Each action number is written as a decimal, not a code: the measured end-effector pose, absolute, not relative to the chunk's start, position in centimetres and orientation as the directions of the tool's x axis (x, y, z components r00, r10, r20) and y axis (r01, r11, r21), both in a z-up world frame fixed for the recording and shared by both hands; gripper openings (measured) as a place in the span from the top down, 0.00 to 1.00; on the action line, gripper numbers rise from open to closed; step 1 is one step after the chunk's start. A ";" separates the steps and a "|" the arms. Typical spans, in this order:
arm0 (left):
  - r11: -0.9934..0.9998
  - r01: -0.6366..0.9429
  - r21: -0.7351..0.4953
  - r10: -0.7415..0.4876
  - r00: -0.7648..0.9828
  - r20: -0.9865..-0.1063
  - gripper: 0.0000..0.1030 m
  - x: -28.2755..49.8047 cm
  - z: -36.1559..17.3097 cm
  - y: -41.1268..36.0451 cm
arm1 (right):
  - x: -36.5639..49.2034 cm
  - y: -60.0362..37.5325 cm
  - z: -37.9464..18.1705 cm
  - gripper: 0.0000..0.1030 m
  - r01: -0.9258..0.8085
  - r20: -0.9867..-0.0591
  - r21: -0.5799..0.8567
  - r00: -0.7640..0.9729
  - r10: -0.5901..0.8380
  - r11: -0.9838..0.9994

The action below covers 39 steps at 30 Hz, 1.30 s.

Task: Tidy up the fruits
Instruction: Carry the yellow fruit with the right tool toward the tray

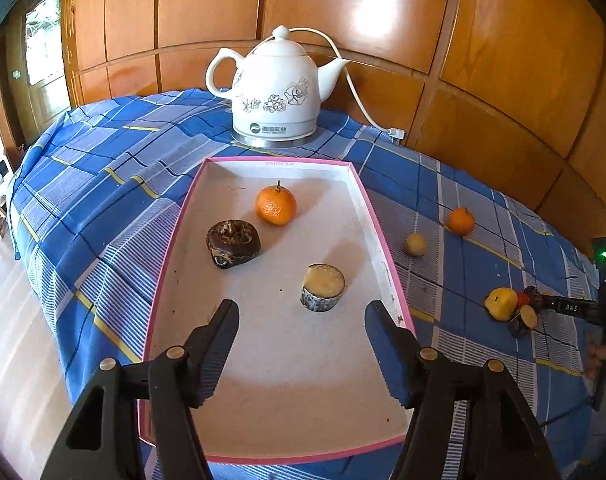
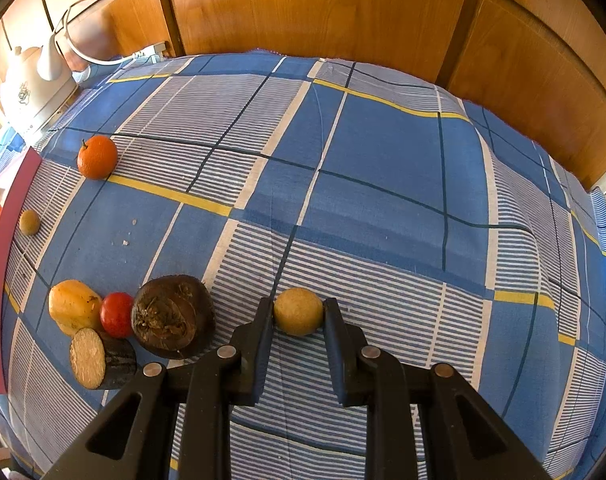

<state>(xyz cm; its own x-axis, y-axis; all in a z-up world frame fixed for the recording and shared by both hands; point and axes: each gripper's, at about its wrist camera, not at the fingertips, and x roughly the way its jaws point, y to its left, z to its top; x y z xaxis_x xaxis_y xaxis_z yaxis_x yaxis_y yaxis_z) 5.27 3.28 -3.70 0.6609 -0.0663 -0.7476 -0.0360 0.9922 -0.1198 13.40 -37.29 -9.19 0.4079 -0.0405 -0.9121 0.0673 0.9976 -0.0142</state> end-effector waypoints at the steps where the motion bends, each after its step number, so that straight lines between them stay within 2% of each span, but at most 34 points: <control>1: 0.992 -0.037 -0.120 -0.066 0.660 -0.748 0.36 5.3 -3.7 3.4 | 13.4 -37.3 -9.2 0.76 0.068 -0.912 -0.014 0.408 -0.040 0.998; 8: 0.991 -0.048 -0.124 -0.063 0.653 -0.755 0.36 5.2 -4.1 4.1 | 13.8 -37.1 -8.9 0.76 0.075 -0.917 -0.016 0.397 -0.044 0.997; 13: 0.989 -0.069 -0.133 -0.056 0.656 -0.753 0.36 5.2 -4.3 5.3 | 13.4 -35.1 -5.6 0.76 0.037 -0.878 0.006 0.479 -0.012 0.999; 18: 0.983 -0.109 -0.149 -0.042 0.655 -0.755 0.36 5.2 -4.6 6.8 | 13.2 -28.6 -2.6 0.76 -0.145 -0.838 0.086 0.525 0.151 0.986; 23: 0.979 -0.133 -0.153 -0.027 0.661 -0.749 0.36 4.8 -4.6 8.1 | 14.1 -19.5 -1.9 0.76 -0.338 -0.809 0.180 0.483 0.335 0.924; 27: 0.976 -0.145 -0.160 -0.023 0.665 -0.747 0.36 4.5 -4.6 8.8 | 14.9 -12.7 -2.2 0.76 -0.429 -0.803 0.209 0.437 0.405 0.879; 32: 0.974 -0.148 -0.169 -0.028 0.665 -0.747 0.36 4.3 -4.6 9.3 | 16.4 -7.5 -4.1 0.76 -0.457 -0.827 0.209 0.390 0.406 0.864; 39: 0.973 -0.149 -0.174 -0.034 0.659 -0.751 0.36 4.2 -5.0 9.6 | 17.8 -5.1 -6.5 0.76 -0.450 -0.859 0.195 0.350 0.373 0.871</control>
<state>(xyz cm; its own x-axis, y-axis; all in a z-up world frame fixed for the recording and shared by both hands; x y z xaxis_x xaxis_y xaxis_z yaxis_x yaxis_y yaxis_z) 4.23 9.62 -4.96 0.6594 -0.0335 -0.7510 -0.1489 0.9734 -0.1742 17.83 -5.08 -6.48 0.3495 0.3730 -0.8595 -0.4502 0.8714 0.1951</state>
